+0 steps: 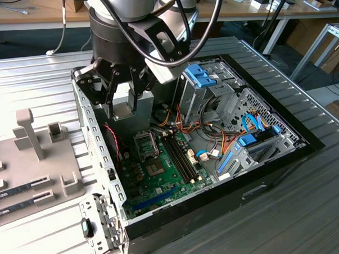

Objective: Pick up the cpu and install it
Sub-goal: 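Pick up the cpu and move it towards the insertion slot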

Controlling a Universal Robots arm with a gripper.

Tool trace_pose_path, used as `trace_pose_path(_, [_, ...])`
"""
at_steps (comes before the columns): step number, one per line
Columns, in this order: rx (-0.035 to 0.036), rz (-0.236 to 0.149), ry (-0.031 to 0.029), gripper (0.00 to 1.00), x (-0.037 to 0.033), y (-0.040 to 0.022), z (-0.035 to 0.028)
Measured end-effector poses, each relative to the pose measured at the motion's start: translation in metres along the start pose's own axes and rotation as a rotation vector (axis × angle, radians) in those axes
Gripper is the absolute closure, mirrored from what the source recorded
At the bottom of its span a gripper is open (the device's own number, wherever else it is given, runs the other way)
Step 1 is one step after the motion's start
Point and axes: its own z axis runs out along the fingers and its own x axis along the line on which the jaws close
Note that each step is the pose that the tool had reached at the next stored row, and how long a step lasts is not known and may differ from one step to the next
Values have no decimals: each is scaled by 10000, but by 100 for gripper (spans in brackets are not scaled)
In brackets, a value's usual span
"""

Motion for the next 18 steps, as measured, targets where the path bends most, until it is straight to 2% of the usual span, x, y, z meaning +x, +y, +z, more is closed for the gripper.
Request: trace_pose_path(18, [1, 0, 1, 53, -34, -41, 50])
